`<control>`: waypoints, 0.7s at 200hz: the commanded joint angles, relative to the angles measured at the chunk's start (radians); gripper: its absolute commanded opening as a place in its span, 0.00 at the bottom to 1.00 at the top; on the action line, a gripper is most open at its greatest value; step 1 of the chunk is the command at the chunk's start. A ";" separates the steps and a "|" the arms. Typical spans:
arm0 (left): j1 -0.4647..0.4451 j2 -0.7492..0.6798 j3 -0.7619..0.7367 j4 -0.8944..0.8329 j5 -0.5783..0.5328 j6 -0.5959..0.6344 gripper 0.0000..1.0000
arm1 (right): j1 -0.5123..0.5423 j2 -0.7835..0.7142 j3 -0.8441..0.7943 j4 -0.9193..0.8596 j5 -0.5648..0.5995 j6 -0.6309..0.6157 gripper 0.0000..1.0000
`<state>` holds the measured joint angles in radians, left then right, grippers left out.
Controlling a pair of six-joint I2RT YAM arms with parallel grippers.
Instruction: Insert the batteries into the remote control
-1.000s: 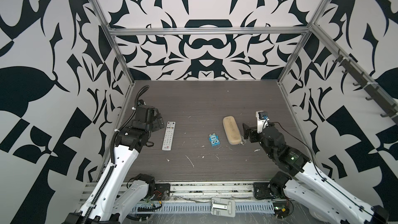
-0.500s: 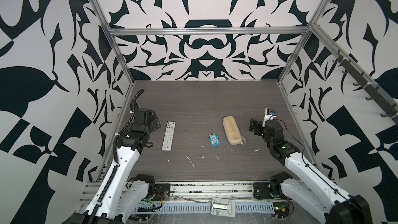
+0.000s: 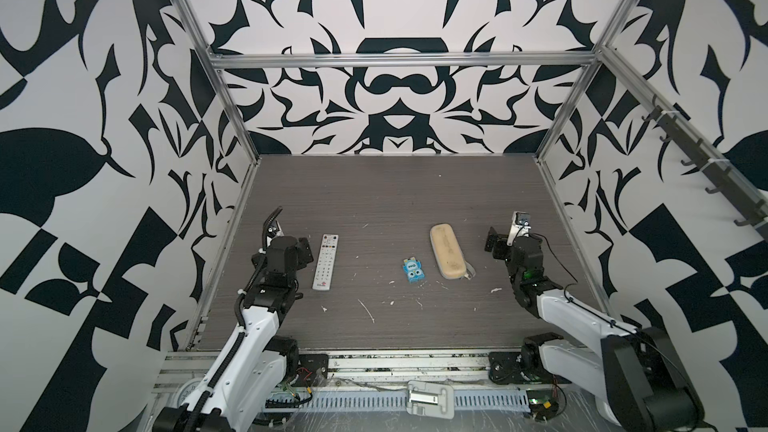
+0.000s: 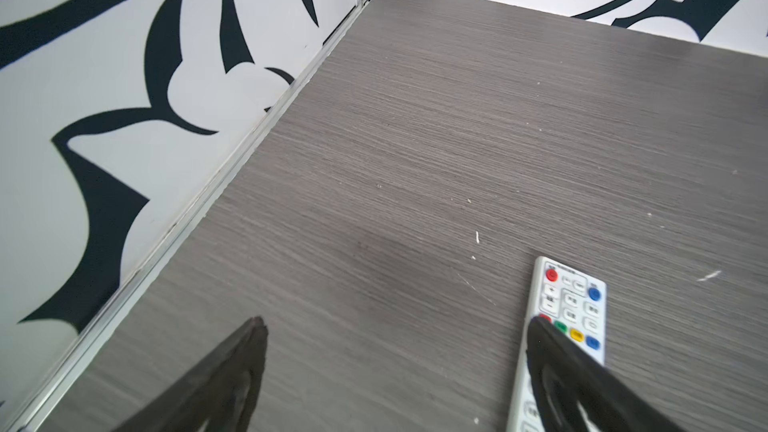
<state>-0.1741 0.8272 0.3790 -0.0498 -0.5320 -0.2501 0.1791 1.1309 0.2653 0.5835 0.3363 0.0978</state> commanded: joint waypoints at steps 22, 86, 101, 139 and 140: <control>0.020 0.236 -0.057 0.409 -0.073 0.118 0.99 | -0.008 0.128 0.010 0.294 0.043 -0.126 1.00; 0.070 0.493 -0.099 0.911 0.046 0.186 0.99 | -0.014 0.140 0.070 0.184 -0.002 -0.133 1.00; 0.085 0.539 -0.105 0.993 0.068 0.197 0.99 | -0.016 0.134 0.077 0.135 0.012 -0.128 1.00; 0.108 0.785 -0.163 1.369 0.096 0.218 0.99 | -0.033 0.243 0.075 0.200 0.046 -0.094 1.00; 0.108 0.790 -0.164 1.377 0.098 0.220 0.99 | -0.033 0.245 0.076 0.200 0.042 -0.093 1.00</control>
<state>-0.0757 1.4960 0.2611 1.0016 -0.4633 -0.0631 0.1596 1.3338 0.3115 0.7395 0.3637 -0.0200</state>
